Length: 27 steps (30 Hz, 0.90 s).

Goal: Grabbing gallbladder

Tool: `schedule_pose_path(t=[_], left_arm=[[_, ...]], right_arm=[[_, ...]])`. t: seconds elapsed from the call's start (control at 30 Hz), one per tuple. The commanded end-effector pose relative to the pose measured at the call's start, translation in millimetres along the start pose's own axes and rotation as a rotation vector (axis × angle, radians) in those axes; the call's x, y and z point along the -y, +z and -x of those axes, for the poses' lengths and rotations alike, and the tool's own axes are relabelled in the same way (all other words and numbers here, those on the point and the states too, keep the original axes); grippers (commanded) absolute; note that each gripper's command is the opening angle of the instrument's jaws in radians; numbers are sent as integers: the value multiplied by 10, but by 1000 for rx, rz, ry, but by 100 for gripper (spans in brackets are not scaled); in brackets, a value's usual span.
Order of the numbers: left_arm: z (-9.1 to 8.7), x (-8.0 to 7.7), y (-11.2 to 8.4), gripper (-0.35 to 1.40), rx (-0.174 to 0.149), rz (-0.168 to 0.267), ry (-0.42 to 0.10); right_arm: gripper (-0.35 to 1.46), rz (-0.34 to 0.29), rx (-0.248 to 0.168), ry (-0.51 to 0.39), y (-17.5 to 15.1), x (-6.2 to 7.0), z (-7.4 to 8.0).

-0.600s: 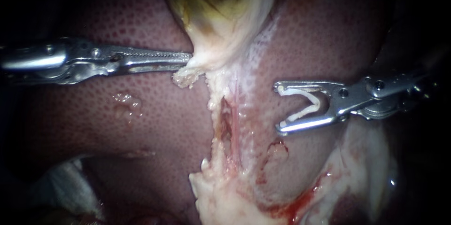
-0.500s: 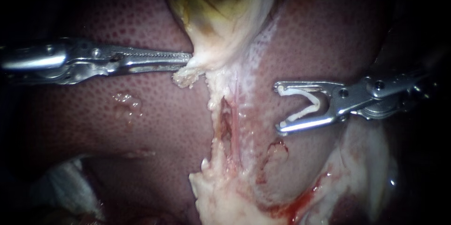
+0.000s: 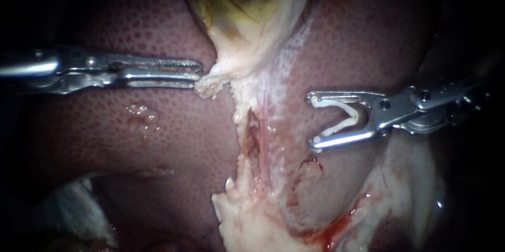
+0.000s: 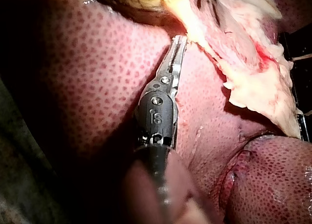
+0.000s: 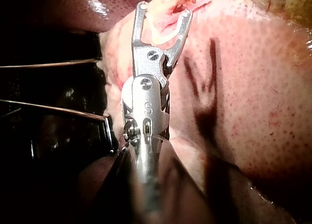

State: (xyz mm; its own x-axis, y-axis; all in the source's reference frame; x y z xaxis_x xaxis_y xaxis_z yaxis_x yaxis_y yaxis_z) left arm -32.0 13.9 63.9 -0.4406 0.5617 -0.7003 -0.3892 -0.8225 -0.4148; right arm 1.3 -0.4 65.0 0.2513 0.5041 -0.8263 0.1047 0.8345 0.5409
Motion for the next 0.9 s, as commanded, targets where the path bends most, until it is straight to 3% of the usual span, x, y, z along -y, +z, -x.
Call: schedule_pose_path(t=[0.03,0.2,0.33,0.57,0.77,0.9], left_arm=[[-1,1,-4,20,0,1,-2],[-13,-2,-26,34,-20,-10,-12],[-25,-16,-26,41,-33,-23,-21],[-38,-41,-2,42,-44,0,-24],[-34,-49,27,41,-47,4,-12],[-28,-47,43,39,-48,0,-8]], right_arm=[[59,-1,0,0,0,0,0],[59,-1,0,0,-1,0,0],[59,-1,0,0,-1,0,0],[59,-1,0,0,-1,0,0],[59,-1,0,0,-1,0,0],[59,-1,0,0,0,0,0]])
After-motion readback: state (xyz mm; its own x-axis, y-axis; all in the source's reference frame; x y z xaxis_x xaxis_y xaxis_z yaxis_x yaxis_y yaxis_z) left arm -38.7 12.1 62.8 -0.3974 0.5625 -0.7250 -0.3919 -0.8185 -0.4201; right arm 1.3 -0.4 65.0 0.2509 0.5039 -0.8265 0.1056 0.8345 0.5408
